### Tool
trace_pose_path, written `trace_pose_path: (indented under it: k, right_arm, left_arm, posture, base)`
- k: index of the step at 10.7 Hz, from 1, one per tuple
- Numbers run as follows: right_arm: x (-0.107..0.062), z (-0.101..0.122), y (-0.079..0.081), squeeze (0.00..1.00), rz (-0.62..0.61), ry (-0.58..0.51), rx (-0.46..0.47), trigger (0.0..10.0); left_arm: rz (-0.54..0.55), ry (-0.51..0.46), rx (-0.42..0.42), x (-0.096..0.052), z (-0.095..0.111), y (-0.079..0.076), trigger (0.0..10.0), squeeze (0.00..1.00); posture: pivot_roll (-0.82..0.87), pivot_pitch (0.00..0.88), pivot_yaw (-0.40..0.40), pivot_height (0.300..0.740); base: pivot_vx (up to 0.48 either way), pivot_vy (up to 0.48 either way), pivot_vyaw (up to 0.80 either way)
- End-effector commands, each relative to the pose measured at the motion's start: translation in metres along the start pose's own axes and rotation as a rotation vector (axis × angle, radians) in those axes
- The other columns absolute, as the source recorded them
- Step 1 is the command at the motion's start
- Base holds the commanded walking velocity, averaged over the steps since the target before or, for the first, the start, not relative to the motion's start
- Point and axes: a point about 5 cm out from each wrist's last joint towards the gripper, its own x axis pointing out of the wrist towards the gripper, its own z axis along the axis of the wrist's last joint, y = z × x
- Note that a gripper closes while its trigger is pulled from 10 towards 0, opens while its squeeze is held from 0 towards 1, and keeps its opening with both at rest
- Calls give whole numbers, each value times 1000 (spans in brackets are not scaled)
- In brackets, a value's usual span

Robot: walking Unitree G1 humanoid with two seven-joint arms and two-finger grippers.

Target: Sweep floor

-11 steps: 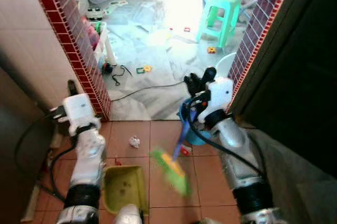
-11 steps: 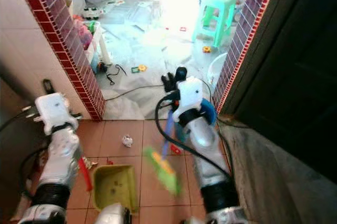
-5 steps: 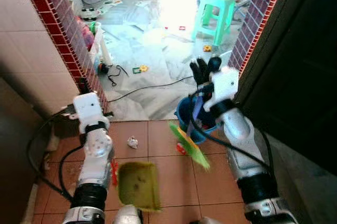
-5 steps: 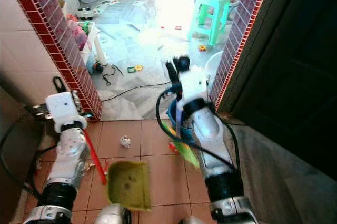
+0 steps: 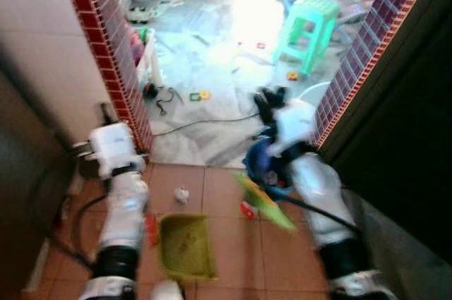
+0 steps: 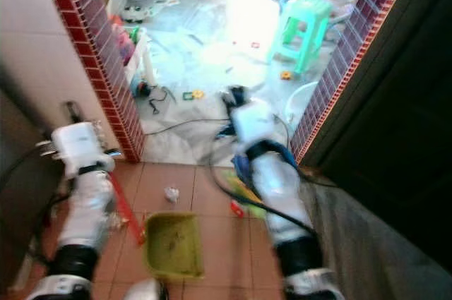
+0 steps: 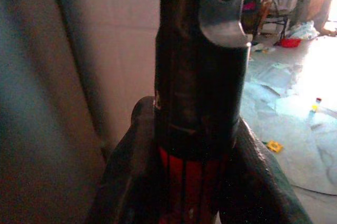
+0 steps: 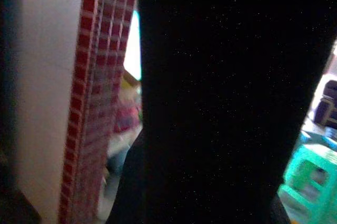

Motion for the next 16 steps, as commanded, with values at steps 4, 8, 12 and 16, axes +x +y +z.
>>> trace_pose_path:
  k: [4, 8, 12, 16]
  right_arm:
    - [2, 10, -11, 0, -17, -57, -21, 10000]
    - [-2, 4, -1, 0, 25, -24, 11, 10000]
    - [-19, -12, 2, 0, 58, 66, 21, 10000]
    - [-21, -26, 21, 0, 108, 113, 37, 10000]
  left_arm:
    - [-23, -45, -21, 0, 10, -13, 10000, 0]
    - [27, -58, 13, 0, 4, -12, 10000, 0]
    - [41, -41, 5, -3, -8, -30, 10000, 0]
    - [47, 44, -59, -13, -25, -43, 10000, 0]
  posture:
    - [-50, 0, -5, 740]
    - [-50, 0, -29, 740]
    - [-92, 0, -38, 740]
    - [-114, 31, -41, 740]
  base:
    - [249, 0, 0]
    - [0, 0, 0]
    - [0, 0, 0]
    - [0, 0, 0]
